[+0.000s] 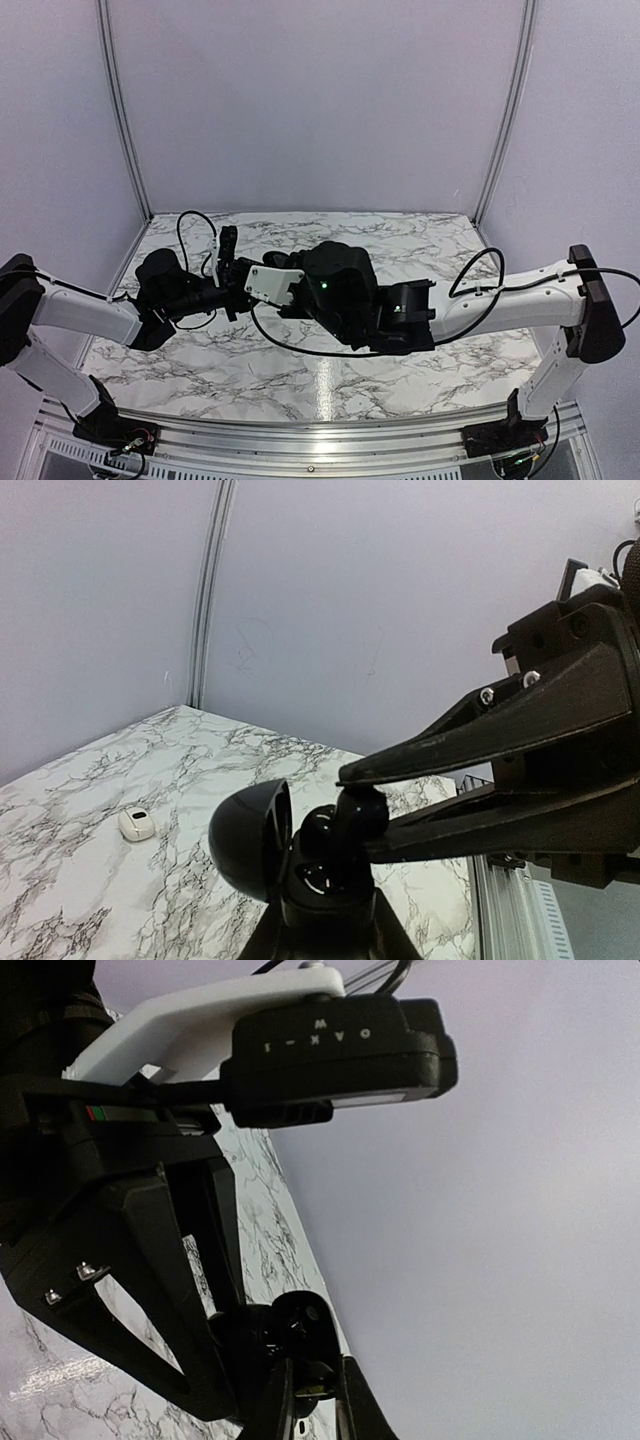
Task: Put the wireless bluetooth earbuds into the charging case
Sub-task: Insert the left earbud into the left side groove of the charging case, then adjust the left earbud in the left side groove of the charging case.
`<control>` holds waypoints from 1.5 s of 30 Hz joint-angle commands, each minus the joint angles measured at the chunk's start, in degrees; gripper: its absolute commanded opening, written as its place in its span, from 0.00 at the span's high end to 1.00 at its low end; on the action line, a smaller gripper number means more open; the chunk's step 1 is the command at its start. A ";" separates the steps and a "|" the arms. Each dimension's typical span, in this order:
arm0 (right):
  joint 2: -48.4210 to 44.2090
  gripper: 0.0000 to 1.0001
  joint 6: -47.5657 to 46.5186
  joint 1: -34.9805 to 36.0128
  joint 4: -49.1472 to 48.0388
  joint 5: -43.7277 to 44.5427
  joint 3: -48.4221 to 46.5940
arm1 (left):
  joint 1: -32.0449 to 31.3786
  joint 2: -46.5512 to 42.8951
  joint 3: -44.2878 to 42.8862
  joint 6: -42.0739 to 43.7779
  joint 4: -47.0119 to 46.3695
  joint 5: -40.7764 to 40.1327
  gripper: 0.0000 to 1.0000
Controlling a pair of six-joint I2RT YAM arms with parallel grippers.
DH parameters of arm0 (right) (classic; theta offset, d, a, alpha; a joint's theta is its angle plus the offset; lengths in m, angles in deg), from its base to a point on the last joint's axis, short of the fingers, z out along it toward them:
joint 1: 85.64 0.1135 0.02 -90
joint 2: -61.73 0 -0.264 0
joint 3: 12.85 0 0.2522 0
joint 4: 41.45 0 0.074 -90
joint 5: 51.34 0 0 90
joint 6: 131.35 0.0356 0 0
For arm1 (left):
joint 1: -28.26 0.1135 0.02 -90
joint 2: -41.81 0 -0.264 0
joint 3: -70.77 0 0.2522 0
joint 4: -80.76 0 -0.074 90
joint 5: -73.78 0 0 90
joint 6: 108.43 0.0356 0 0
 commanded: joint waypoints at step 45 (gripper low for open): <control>-15.56 0.14 27.58 -16.71 16.01 -56.59 -0.61 | 1.75 0.49 -2.28 -2.67 -6.23 16.85 1.00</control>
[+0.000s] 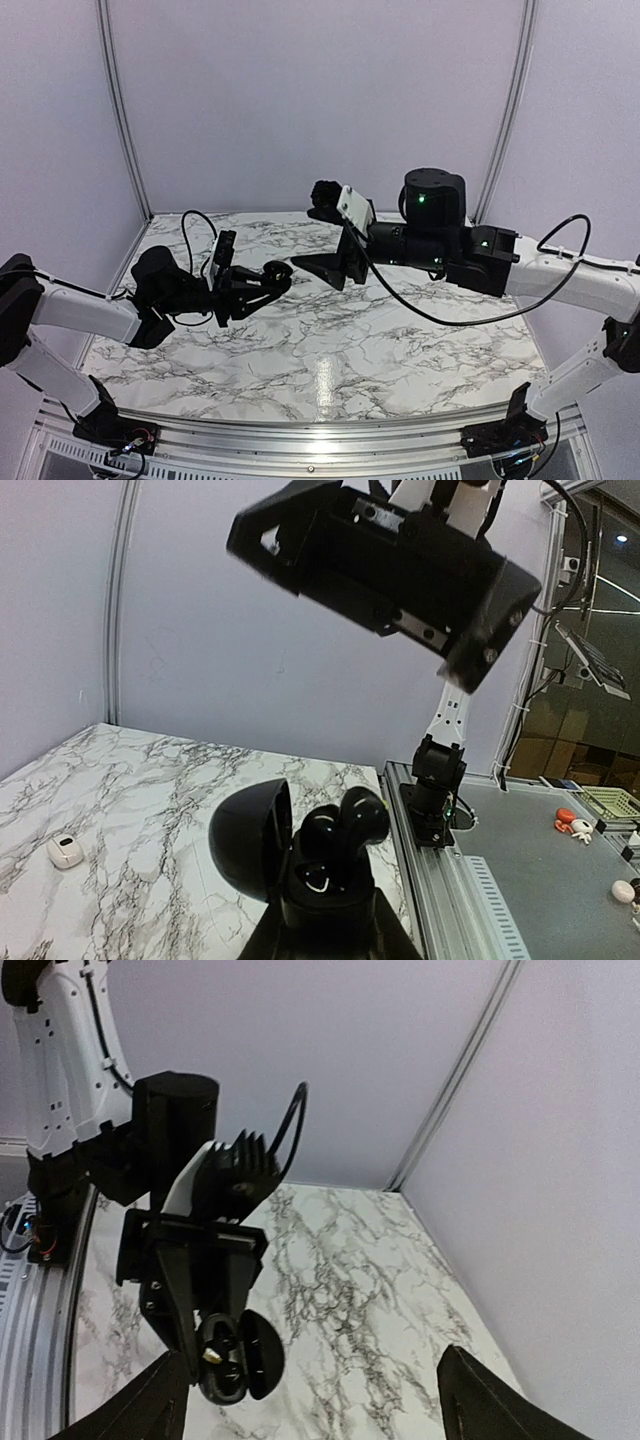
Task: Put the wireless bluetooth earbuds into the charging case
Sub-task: Adjust the left earbud in the left side groove of the charging case.
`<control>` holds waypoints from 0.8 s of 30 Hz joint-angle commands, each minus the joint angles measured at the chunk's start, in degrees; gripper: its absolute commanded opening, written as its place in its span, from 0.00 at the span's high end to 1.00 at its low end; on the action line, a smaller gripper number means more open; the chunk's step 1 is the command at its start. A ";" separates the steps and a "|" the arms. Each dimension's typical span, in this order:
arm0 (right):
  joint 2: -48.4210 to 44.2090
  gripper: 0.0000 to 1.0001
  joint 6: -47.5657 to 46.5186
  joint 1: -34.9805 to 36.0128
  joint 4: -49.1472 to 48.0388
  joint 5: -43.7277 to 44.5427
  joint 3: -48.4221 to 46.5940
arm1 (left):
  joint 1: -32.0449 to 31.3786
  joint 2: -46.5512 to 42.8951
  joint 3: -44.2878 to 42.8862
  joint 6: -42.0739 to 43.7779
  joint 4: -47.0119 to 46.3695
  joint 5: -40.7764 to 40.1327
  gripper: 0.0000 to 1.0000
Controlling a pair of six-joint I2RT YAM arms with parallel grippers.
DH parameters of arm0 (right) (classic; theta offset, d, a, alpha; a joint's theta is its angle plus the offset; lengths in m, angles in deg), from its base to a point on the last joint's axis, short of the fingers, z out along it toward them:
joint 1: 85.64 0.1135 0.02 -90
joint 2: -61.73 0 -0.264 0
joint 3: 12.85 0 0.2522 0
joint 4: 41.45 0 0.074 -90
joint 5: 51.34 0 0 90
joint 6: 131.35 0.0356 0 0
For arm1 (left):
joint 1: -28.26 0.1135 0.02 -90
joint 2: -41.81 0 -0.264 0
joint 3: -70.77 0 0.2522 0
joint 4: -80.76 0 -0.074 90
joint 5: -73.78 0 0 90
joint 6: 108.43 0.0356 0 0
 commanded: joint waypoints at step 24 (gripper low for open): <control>9.26 0.17 6.48 0.16 5.99 -1.56 -7.73 | -0.29 0.99 -1.47 0.19 -4.04 -0.24 1.00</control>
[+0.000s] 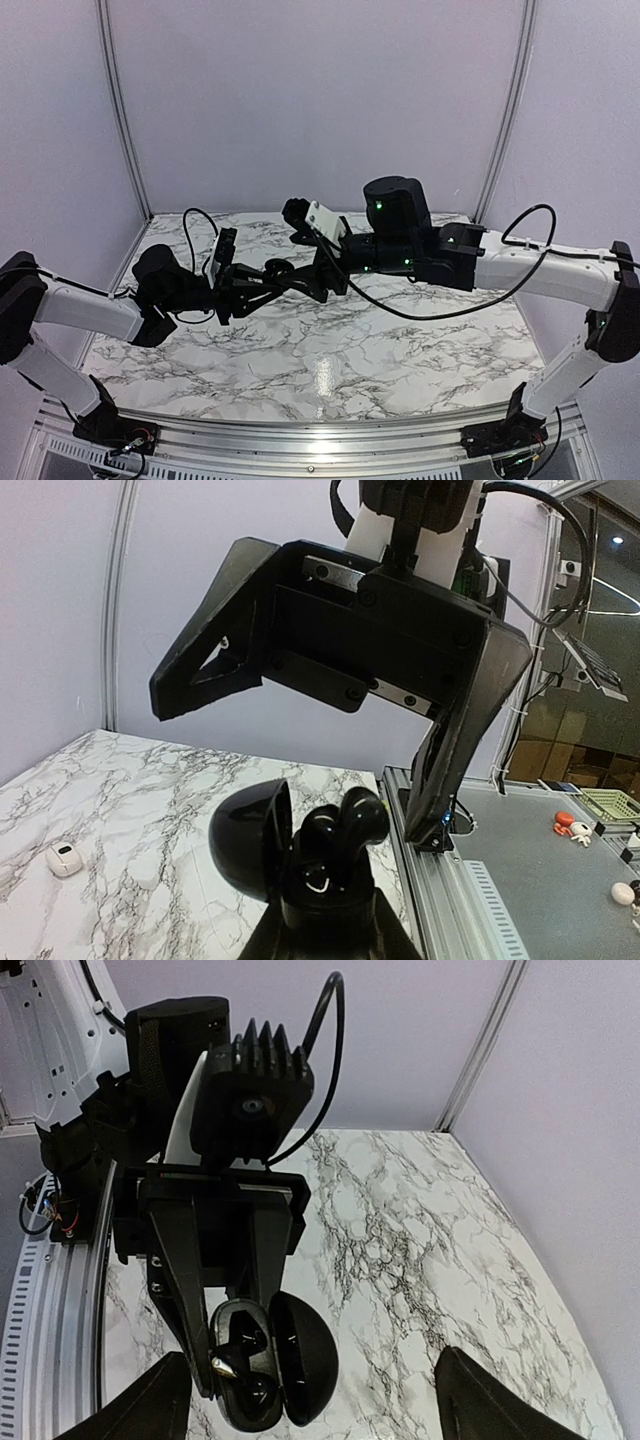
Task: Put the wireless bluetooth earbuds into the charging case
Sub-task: Adjust the left earbud in the left side groove of the charging case.
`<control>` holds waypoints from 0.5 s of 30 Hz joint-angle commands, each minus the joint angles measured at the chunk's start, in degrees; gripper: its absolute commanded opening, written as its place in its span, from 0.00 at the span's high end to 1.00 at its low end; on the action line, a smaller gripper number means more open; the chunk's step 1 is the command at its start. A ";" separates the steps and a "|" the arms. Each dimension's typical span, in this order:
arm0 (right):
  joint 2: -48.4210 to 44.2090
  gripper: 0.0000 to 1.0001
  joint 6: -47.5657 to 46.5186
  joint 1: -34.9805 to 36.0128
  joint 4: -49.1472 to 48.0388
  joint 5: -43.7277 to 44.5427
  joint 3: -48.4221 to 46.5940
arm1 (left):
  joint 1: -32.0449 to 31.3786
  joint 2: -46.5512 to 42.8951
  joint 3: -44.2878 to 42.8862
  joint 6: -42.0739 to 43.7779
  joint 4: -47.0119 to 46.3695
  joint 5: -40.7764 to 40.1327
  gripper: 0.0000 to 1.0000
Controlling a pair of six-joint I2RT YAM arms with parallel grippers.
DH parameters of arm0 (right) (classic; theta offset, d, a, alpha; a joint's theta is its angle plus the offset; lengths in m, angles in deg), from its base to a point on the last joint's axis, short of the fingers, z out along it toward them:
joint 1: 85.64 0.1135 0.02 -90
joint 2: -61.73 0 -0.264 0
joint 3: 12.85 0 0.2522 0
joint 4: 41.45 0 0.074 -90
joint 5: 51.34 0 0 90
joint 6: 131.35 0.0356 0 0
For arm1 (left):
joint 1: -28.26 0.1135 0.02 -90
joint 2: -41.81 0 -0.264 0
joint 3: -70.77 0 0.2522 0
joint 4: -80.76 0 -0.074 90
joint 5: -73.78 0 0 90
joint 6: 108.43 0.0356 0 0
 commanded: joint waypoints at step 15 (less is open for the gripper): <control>3.15 0.20 3.73 -0.72 -0.17 1.25 -5.23 | -1.19 -0.37 0.01 3.64 -1.49 -2.82 1.00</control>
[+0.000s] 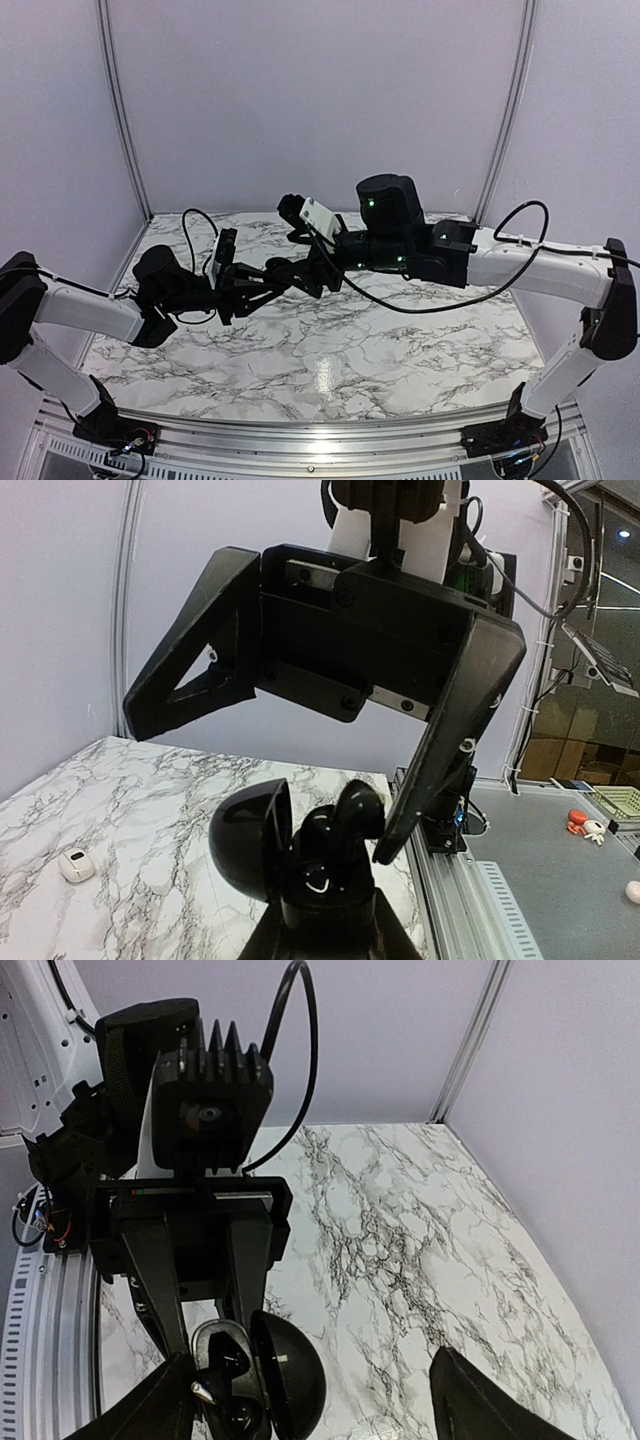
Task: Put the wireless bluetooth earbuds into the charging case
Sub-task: Adjust the left earbud in the left side groove of the charging case.
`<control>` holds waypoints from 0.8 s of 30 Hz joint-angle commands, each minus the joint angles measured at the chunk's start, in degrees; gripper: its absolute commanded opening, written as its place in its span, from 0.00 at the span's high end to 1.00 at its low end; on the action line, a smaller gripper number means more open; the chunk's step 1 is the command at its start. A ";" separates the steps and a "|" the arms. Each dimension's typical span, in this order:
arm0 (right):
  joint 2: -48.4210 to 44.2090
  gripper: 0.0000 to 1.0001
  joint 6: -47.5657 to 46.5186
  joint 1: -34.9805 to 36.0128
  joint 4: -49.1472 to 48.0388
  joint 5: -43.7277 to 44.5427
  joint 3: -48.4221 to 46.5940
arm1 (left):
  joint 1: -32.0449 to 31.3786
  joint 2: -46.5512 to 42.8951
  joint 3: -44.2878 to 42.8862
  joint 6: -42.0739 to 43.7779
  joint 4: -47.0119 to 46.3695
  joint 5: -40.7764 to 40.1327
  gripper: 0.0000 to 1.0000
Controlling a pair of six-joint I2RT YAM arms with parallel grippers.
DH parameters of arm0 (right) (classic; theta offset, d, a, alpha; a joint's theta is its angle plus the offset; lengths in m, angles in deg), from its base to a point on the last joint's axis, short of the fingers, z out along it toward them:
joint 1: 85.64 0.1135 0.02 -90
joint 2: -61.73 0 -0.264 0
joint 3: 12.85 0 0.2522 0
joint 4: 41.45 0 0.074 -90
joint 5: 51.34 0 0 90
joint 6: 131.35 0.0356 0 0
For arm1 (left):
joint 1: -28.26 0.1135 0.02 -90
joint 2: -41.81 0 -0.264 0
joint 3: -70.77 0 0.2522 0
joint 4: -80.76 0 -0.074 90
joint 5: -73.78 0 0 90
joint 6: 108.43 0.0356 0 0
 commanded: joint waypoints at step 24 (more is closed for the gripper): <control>5.58 0.24 3.27 -0.65 1.96 -2.39 -5.98 | -1.13 -1.71 -0.05 5.49 1.76 -1.73 1.00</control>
